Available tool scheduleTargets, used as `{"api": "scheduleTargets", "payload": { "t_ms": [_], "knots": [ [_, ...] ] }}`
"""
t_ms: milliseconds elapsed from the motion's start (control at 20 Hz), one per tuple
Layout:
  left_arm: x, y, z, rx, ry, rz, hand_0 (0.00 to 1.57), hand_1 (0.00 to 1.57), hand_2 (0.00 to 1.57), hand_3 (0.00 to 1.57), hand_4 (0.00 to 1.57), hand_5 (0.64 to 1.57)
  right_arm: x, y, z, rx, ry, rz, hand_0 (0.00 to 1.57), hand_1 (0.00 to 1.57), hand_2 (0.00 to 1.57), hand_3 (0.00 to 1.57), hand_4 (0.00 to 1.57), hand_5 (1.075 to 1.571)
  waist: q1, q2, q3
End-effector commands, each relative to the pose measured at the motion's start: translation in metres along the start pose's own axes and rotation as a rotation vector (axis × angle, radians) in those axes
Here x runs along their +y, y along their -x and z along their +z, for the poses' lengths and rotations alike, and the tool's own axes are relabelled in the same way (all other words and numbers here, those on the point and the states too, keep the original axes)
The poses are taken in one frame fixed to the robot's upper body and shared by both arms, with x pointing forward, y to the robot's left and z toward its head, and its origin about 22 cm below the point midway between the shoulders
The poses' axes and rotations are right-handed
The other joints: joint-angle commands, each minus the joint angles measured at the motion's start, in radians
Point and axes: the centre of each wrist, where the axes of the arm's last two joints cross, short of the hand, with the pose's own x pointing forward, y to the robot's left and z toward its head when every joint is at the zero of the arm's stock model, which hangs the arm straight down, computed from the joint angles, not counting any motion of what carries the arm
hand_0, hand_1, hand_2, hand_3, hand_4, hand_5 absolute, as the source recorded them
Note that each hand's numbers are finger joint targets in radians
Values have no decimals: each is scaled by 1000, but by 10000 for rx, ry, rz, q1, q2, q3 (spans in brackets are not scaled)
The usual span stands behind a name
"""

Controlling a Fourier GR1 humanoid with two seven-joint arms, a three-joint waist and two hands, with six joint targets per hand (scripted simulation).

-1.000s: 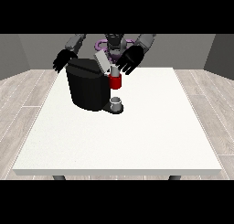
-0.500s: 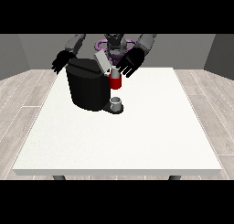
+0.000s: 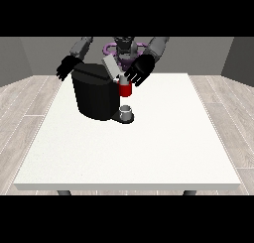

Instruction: Insert the coffee pod into the coffee machine and close the lid

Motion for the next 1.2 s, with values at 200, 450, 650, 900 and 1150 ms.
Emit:
{"api": "scheduleTargets", "payload": {
  "t_ms": [200, 450, 650, 900, 1150],
  "knots": [
    [-19, 19, 7, 336, 546, -1, 1161, 1161, 1195, 1058, 457, 1571, 3, 10, 12, 526, 182, 137, 0, 0, 0, 0, 397, 1571, 39, -177, -19],
    [-19, 11, 5, -55, 679, -278, 1105, 1105, 1151, 980, 413, 1571, -3, 8, 4, 55, 405, 112, 0, 0, 0, 0, 438, 1571, 349, -237, -17],
    [-19, -8, -3, -34, 759, -623, 1051, 1051, 1118, 953, 365, 1571, -3, 14, 5, 378, 63, -11, 0, 0, 0, 0, 477, 1571, 170, -311, -13],
    [9, 15, 6, 30, 530, -619, 1066, 1066, 1115, 928, 371, 1571, -9, 20, 17, 234, 57, 142, 0, 0, 0, 0, 470, 1571, 92, -283, -14],
    [-20, 9, 4, -203, 1071, -1466, 0, 0, 0, 0, 0, 1571, -13, 7, 0, 330, 220, 17, 0, 0, 0, 0, 419, 1571, 161, -43, -15]
  ]
}}
